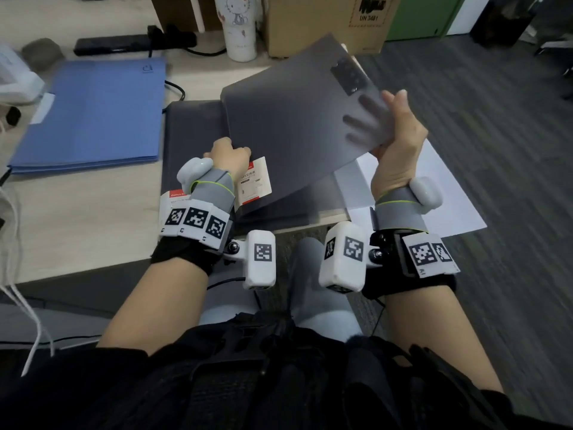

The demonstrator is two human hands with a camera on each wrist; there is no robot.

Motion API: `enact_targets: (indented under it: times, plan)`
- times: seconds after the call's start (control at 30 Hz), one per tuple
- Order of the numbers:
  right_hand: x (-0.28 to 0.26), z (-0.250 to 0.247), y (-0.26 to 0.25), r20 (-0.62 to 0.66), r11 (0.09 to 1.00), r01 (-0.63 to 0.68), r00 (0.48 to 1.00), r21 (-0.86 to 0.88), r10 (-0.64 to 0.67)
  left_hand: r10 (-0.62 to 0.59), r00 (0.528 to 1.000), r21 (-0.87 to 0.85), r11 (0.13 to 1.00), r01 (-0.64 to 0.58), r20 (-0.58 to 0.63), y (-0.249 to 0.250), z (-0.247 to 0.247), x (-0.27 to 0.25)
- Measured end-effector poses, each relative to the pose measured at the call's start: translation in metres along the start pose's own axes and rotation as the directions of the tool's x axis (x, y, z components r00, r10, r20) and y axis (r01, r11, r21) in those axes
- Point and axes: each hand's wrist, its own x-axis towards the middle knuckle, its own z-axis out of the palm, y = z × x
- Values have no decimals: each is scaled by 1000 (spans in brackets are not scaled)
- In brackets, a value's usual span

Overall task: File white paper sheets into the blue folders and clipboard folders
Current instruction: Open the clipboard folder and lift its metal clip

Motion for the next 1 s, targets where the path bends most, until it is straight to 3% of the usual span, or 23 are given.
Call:
enact_targets:
  times: [0.1, 0.23, 0.37, 0.5, 0.6, 0.7, 0.77, 0.9, 1.0]
  plan:
    - [-7, 19, -5, 127, 991, 128, 984, -32, -123, 23, 997, -136, 991, -12, 76, 7, -10, -10]
    - [-20, 48, -11, 297, 968, 197, 944, -153, -145, 60, 978, -211, 977, -16, 200, 12, -32, -22]
    - [-38, 83, -23, 540, 954, 254, 832, -163, -129, 158, 950, -333, 941, -63, 269, 21, -62, -43]
    - [-46, 108, -22, 708, 934, 301, 701, -191, -81, 282, 938, -438, 882, -171, 201, 31, -92, -58]
    - [-54, 128, -17, 763, 932, 322, 641, -168, -84, 332, 934, -512, 830, -223, 132, 28, -117, -68]
    - [-64, 153, -9, 798, 901, 382, 598, -205, -72, 370, 927, -547, 789, -280, 60, 14, -141, -71]
    - [-63, 161, -5, 796, 878, 414, 602, -241, -66, 375, 926, -580, 765, -279, 50, 9, -147, -70]
    - [-72, 189, 10, 815, 832, 467, 579, -299, -32, 301, 954, -642, 731, -230, 1, -11, -176, -59]
    - [-77, 205, 25, 840, 817, 486, 542, -309, -5, 207, 971, -580, 779, -236, -118, -24, -191, -52]
